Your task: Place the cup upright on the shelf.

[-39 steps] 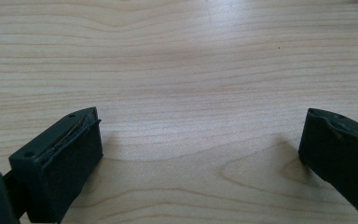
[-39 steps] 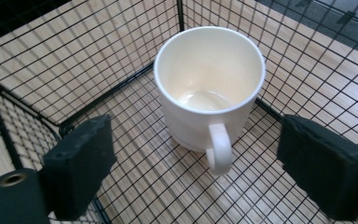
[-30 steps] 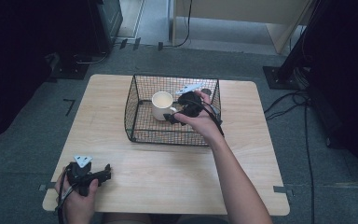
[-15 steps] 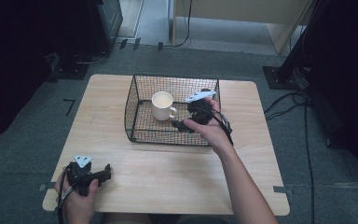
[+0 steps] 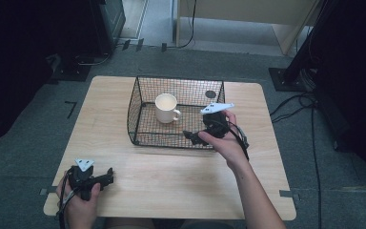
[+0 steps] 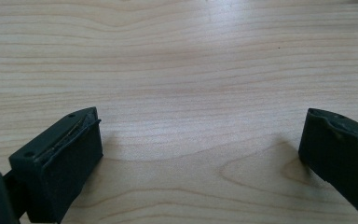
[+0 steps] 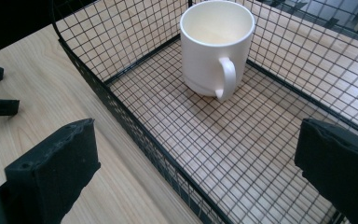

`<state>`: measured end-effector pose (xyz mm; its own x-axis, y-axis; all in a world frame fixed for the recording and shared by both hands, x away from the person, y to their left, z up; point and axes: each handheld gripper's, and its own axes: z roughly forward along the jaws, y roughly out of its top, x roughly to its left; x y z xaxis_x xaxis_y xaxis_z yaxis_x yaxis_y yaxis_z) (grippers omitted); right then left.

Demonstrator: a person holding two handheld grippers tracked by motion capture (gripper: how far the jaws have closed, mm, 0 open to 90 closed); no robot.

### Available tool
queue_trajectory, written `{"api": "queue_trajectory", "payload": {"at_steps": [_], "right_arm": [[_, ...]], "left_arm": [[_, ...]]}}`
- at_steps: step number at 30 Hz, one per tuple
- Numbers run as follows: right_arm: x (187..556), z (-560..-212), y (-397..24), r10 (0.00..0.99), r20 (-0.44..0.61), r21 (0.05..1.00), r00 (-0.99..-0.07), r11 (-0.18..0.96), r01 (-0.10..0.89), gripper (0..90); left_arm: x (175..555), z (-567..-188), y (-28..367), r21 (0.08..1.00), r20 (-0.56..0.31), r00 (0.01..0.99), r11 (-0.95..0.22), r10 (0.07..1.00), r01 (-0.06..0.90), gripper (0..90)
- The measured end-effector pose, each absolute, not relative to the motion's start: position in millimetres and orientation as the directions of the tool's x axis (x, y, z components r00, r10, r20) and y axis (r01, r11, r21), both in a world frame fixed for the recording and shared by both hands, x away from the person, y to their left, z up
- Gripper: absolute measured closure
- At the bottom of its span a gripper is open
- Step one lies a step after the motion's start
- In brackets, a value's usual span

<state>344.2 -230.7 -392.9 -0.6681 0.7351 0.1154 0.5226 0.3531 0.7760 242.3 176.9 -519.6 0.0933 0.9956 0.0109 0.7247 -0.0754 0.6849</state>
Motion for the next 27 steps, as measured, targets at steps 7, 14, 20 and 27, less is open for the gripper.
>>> {"api": "queue_trajectory", "payload": {"at_steps": [7, 14, 20, 27], "right_arm": [[322.6, -394.8, -247.5, 0.750, 0.087, 0.790, -0.655, 0.348, 0.505, 0.0], [305.9, -393.3, -259.3, 0.756, 0.105, 0.804, -0.646, 0.318, 0.502, 0.0], [291.2, -396.8, -273.4, 0.773, 0.102, 0.809, -0.626, 0.302, 0.504, 0.0], [278.5, -406.9, -290.3, 0.793, 0.094, 0.806, -0.602, 0.294, 0.514, 0.0]], "left_arm": [[242.3, -519.6, 176.9, 0.685, 0.011, 0.093, -0.076, 0.996, 0.725, 0.0], [242.3, -519.8, 176.7, 0.687, 0.009, 0.092, -0.073, 0.996, 0.723, 0.0], [242.3, -519.7, 176.9, 0.686, 0.011, 0.094, -0.075, 0.996, 0.724, 0.0], [242.3, -519.8, 176.8, 0.686, 0.010, 0.093, -0.074, 0.996, 0.724, 0.0]]}}
